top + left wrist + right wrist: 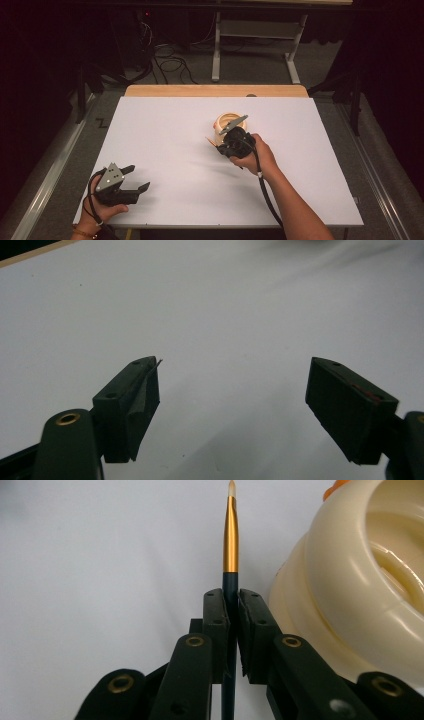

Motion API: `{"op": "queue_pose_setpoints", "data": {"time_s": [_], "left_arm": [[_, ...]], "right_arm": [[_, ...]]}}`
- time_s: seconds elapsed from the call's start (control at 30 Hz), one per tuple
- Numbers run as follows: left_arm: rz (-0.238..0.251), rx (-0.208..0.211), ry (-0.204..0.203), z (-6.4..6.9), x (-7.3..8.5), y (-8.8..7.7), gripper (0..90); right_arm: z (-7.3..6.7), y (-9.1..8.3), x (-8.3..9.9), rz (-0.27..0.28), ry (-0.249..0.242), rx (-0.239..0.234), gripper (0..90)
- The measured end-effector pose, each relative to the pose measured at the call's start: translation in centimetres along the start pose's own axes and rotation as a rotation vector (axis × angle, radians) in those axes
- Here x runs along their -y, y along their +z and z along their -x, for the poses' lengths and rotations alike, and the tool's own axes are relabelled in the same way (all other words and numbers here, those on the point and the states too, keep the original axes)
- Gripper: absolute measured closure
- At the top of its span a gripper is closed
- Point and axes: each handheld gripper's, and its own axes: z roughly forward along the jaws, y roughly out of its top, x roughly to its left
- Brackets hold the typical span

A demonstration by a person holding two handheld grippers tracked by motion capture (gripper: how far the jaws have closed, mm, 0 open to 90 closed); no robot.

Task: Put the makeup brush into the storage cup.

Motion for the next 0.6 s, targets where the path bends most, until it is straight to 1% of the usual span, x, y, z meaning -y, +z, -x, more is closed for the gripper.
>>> {"op": "queue_pose_setpoints", "data": {"time_s": [0.07,0.2,0.27,0.33,0.47,0.5,0.53,0.57,0.6], "left_arm": [[0.001,0.0,-0.001,0.0,0.0,0.0,22.3],[0.001,-0.005,-0.001,0.0,0.0,0.0,22.2],[-0.001,-0.009,-0.003,0.0,0.0,0.1,21.7],[-0.003,-0.007,-0.002,0.1,0.0,0.1,21.6],[-0.003,-0.005,-0.002,0.1,0.0,0.1,21.6],[-0.003,-0.005,-0.002,0.1,0.0,0.1,21.6],[-0.004,-0.004,-0.002,0.1,0.0,0.1,21.6],[-0.007,-0.004,0.001,0.1,0.0,0.1,21.6],[-0.007,-0.004,0.001,0.1,0.0,0.1,21.6]], "right_arm": [[0.0,-0.1,0.1,0.001,0.002,0.007,84.7],[-0.1,-0.6,0.5,0.037,0.0,0.022,84.7],[0.0,-0.9,0.6,0.069,-0.007,0.024,84.7],[-0.1,-1.2,0.8,0.088,-0.016,0.035,84.7],[0.1,-1.8,1.2,0.143,-0.002,0.039,84.7],[0.1,-1.8,1.2,0.143,-0.002,0.039,84.7],[0.1,-2.0,1.3,0.157,0.005,0.044,84.7],[0.3,-2.3,1.4,0.193,0.008,0.047,84.7],[0.4,-2.5,1.5,0.202,0.006,0.047,84.7]]}}
